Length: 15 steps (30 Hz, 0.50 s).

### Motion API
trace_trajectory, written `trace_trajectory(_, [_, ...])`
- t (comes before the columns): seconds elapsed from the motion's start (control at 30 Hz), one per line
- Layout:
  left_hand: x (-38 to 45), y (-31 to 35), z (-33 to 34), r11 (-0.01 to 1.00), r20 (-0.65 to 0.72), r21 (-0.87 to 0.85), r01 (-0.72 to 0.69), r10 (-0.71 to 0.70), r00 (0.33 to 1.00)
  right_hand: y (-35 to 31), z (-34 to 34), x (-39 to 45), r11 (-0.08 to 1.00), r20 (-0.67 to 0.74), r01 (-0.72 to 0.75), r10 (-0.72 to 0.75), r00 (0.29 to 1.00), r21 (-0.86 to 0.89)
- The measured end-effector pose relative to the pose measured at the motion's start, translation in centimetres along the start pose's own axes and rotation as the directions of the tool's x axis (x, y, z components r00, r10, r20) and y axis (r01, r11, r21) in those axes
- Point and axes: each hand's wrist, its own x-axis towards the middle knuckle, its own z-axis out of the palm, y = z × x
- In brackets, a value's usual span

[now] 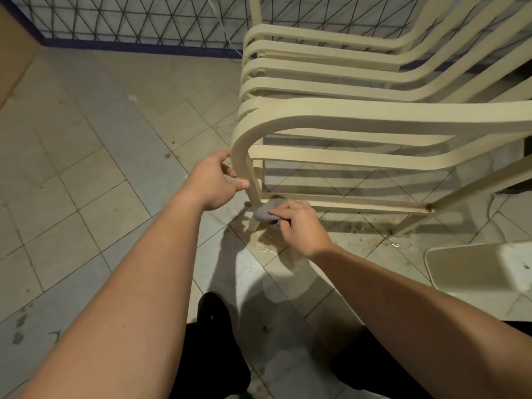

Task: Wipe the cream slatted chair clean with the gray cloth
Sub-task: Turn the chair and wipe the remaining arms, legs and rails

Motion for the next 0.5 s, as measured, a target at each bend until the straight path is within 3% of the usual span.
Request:
trace_trajectory(0.1, [-0.1,-0.6,-0.6,0.995,0.013,0.082,0.056,-0.058,0.998,0.9,-2.4,-0.8,0.999,-0.082,0.035,-0.036,0.996,-0.014])
trace_trajectory(0.2, [-0.7,-0.5,-2.0,0.989,-0.089,0.118,0.093,-0.083,0.993,0.1,-3.3,-1.5,0.986,-0.11,0.167,-0.168,0.98,-0.022])
trace_trajectory(0.3, [-1.2,0.1,-3.4,0.998,-0.133,0.059,0.026,-0.018,0.991,-2.6,-3.4,-1.6,0.91,-0.246,0.412,-0.411,0.878,-0.051])
trace_trajectory(0.37, [-1.5,0.7,-3.5,0.997,-0.102,0.008,-0.083,0.083,0.991,-4.8,-3.1,-0.2,0.866,-0.356,0.492,-0.489,0.797,-0.088])
trace_trajectory(0.43, [-1.6,0.7,-3.1,0.991,-0.08,0.071,-0.117,0.123,0.989,-6.2,-2.2,1.4,0.883,-0.344,0.463,-0.46,0.818,-0.079])
trace_trajectory(0.5, [-1.5,-0.2,-2.6,0.992,-0.032,0.128,-0.004,0.008,0.999,-5.5,-1.0,2.1,0.927,-0.252,0.358,-0.375,0.892,-0.113])
